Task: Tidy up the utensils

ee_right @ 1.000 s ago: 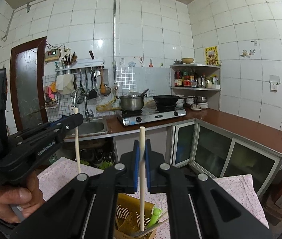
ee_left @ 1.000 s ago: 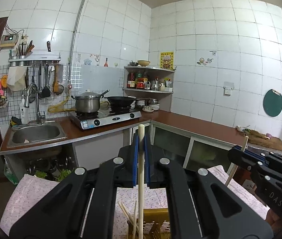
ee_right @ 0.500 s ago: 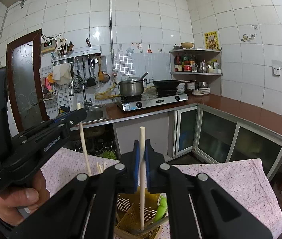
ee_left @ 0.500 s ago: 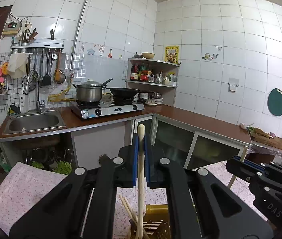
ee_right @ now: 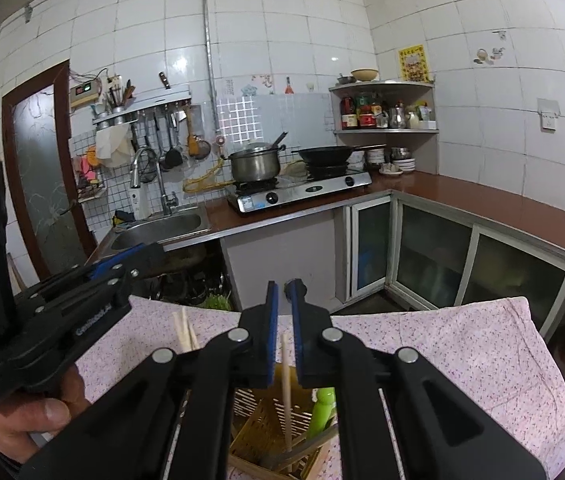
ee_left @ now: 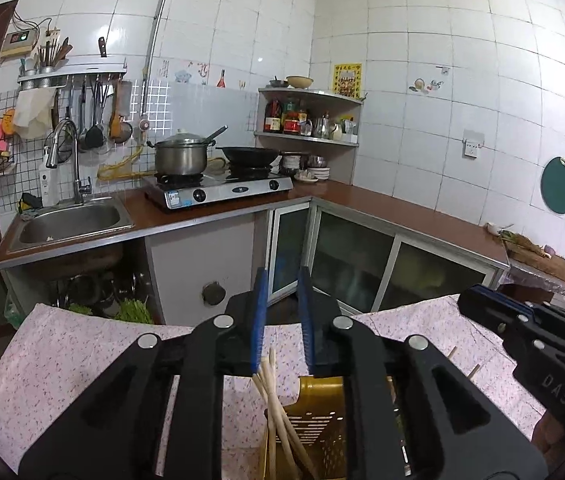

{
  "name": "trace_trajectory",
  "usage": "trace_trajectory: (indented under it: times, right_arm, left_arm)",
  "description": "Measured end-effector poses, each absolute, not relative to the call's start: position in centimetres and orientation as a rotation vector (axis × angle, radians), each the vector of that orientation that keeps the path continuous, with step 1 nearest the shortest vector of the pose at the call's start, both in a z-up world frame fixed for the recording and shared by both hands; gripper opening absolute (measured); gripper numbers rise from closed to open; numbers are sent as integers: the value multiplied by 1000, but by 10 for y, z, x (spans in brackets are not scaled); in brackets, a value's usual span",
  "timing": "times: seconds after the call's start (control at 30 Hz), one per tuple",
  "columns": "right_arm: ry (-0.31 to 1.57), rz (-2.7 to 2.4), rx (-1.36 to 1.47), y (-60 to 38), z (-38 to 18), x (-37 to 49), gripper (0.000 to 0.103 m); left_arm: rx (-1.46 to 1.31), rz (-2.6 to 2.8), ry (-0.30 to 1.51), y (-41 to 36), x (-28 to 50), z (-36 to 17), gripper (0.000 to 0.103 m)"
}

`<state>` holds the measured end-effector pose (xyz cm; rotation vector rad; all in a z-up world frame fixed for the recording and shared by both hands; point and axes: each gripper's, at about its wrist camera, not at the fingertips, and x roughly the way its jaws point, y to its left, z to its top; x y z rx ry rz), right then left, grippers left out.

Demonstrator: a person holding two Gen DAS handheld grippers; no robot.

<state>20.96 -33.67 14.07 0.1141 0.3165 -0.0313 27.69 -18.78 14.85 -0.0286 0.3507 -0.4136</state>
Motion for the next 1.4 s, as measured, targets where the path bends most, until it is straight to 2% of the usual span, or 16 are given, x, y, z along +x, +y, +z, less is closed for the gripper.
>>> trace_trajectory:
  times: [0.13,0.2,0.23,0.3,0.37,0.5,0.57,0.6,0.63,0.8,0.97,1.17,1.4]
  right_arm:
    - [306,-50,114,-340,146,204,11]
    - [295,-62,116,-342,149,200,42]
    - [289,-67,119,-343,150,197,47]
    - [283,-82,112,-344,154,192,49]
    - [279,-91,104,-343,157,186,54]
    - [256,-115,73,-342,168,165,64]
    - [230,-132,57,-341,174,145,69]
    - [218,-137,52,-340,176,136,75]
    - [200,-144,47,-338,176,122,76]
    - [187,-174,22,-337,160,68,83]
    - [244,-216,16,-345,104,22,83]
    - [317,-257,73,-369,27,-28,83]
    - [306,-226,58,-361,-15,-52,83]
  left_arm:
    - [-31,-406,345,-183,272,152,18]
    - [-27,-401,337,-181,267,155,23]
    - [-26,-399,335,-180,266,157,28]
    - [-25,-396,331,-177,261,160,36]
    - [-29,-391,322,-171,253,165,55]
    - [-23,-381,280,-153,232,179,77]
    - [-8,-370,258,-143,218,184,91]
    - [-2,-363,247,-138,210,186,95]
    - [2,-345,230,-128,197,187,98]
    - [36,-274,215,-91,152,164,98]
    - [62,-170,218,-47,115,110,98]
    - [22,-74,309,-7,74,44,98]
    - [74,-26,345,-1,45,-3,98]
